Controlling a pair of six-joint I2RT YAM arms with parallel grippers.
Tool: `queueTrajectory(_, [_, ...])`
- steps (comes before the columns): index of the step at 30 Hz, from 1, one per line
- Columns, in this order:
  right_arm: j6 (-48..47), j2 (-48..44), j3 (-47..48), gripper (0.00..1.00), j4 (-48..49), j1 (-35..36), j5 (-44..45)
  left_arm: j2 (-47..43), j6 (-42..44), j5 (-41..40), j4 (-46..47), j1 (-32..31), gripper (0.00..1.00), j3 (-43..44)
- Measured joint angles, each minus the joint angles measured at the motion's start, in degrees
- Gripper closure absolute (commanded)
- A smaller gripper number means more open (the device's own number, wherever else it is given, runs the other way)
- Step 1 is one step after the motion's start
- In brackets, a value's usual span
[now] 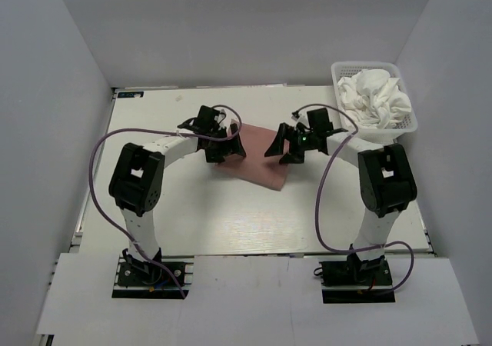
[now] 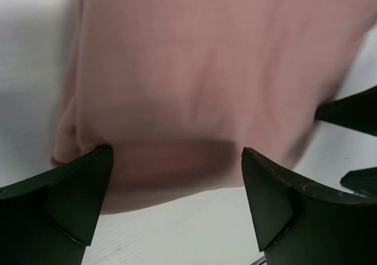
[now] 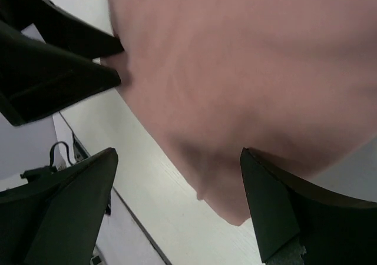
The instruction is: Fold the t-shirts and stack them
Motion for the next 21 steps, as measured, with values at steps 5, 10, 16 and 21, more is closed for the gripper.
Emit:
queueTrajectory(5, [1.0,3.0,-4.8,0.1,2.1,0.5,-0.6,3.0,0.3,1.0,0.6,1.1,0.0,-0.8])
queueTrajectory(10, [-0.6,3.4,-2.8,0.1,0.3,0.5,1.7,4.0,0.4,1.0,0.1,1.2,0.0,0.3])
queueTrajectory(16, [-5.2,2.6,2.2,0.1,-4.3,0.8,6.1,-1.8,-0.1,0.0,3.4,0.5,0.0,-7.4])
queueTrajectory(21, [-6.5,-5.5,1.9,0.1,-5.7,2.4,6.1,-6.8,-0.7,-3.3,-3.3,0.1,0.0,-8.3])
